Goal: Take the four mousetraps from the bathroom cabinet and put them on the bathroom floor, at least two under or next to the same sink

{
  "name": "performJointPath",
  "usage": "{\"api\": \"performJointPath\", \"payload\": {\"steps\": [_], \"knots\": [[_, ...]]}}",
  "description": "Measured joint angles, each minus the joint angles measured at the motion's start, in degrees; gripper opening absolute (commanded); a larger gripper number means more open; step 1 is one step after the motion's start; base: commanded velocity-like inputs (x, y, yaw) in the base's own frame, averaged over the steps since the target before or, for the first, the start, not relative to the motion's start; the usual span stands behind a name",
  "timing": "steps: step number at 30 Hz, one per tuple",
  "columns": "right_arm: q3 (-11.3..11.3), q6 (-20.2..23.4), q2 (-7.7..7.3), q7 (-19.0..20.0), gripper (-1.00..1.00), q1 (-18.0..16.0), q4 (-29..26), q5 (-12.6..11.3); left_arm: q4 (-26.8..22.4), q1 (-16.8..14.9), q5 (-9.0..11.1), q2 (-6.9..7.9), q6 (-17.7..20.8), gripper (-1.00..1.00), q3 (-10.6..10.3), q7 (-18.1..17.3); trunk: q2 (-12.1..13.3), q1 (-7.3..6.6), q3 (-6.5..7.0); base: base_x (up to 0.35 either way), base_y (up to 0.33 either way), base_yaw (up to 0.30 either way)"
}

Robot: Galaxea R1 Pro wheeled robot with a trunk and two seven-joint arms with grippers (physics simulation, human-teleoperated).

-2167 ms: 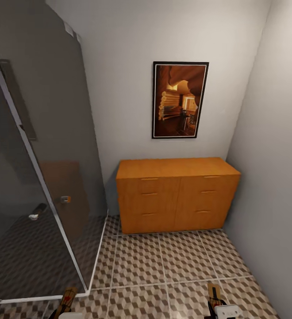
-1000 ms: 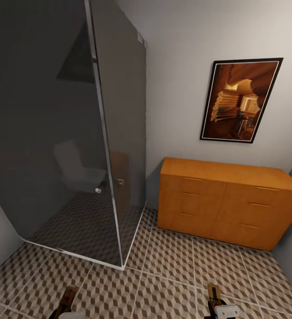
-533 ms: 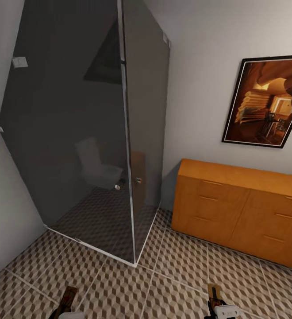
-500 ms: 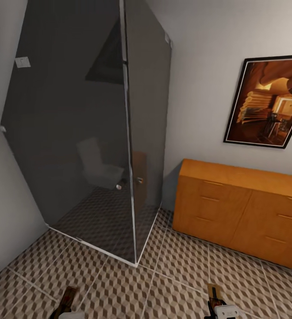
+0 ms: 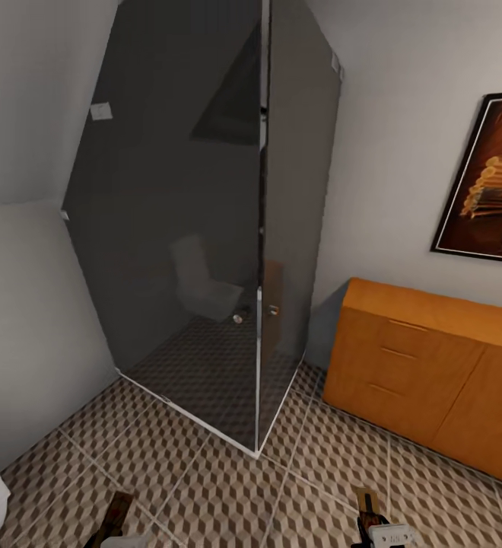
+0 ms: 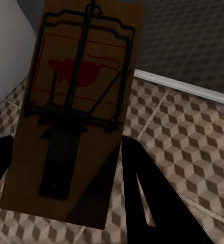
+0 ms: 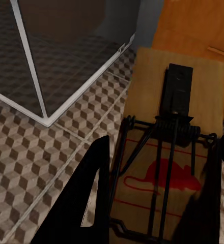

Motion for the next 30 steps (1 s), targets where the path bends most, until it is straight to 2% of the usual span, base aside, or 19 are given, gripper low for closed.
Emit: {"api": "performJointPath", "payload": {"steps": [30], "knots": [[-0.02,0.00,0.00,0.00,-1.00,0.00,-0.04,0.00,0.00,0.00,0.00,-0.09,0.00,-1.00,0.00,0.00,0.00,0.00,0.00,0.000,0.000,0.288]]}}
